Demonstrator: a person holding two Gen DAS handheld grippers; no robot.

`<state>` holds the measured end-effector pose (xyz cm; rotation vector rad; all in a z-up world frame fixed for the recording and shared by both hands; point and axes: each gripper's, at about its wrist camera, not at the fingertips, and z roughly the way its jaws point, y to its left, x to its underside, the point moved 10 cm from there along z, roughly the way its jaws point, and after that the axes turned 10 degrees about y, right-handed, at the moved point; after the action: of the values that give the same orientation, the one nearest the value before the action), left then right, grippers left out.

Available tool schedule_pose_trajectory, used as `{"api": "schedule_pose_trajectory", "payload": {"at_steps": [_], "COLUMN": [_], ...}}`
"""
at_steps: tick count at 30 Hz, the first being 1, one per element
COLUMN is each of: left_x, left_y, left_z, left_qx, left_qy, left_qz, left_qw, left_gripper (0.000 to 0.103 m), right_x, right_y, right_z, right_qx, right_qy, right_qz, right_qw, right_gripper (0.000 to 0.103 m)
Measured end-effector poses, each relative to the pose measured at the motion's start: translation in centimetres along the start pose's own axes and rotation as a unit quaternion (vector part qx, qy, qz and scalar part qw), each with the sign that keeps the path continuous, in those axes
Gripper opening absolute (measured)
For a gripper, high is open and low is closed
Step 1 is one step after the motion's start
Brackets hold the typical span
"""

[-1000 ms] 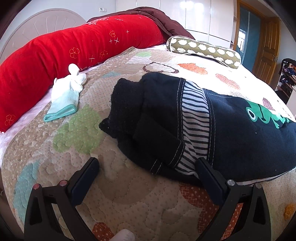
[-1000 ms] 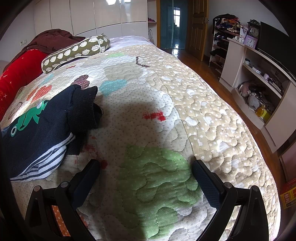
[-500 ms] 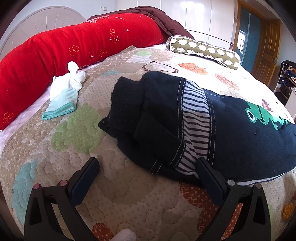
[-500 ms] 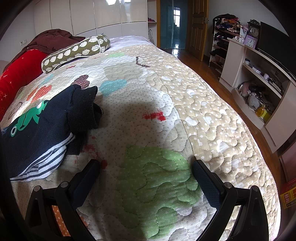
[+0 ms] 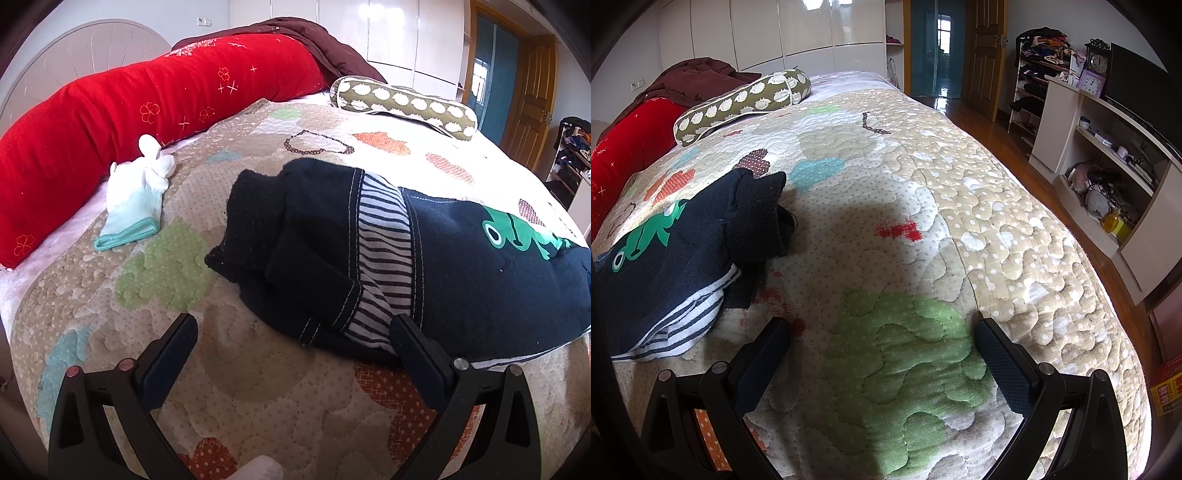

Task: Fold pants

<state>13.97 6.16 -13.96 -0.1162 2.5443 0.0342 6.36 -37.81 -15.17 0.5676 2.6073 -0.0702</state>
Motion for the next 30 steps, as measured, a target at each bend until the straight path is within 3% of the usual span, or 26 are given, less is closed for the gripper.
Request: {"api": "schedule_pose_trajectory", "payload": {"at_steps": [5, 14, 30], "left_x": [0.2, 0.0, 0.5], "left_y": [-0.5, -1.7, -3.7], "left_z": [-3.6, -8.8, -10.3], "left_qx": [0.010, -0.004, 0.029], "left_qy": [-0.021, -0.050, -0.040], "left_qz": [-0.001, 0.031, 0.037], "left_qw": [0.9997, 0.9983, 0.9981], "left_gripper": [0.103, 0.103, 0.103], "right_x": [0.0, 0.0, 0.0], "right_y": [0.0, 0.0, 0.0], "right_z": [0.0, 0.0, 0.0], "right_qx": [0.000, 0.000, 0.000], "right_qy": [0.000, 0.000, 0.000], "right_qz": [0.000, 0.000, 0.000], "right_qw": [1.000, 1.000, 1.000], "right_gripper": [0.102, 0.102, 0.102]}}
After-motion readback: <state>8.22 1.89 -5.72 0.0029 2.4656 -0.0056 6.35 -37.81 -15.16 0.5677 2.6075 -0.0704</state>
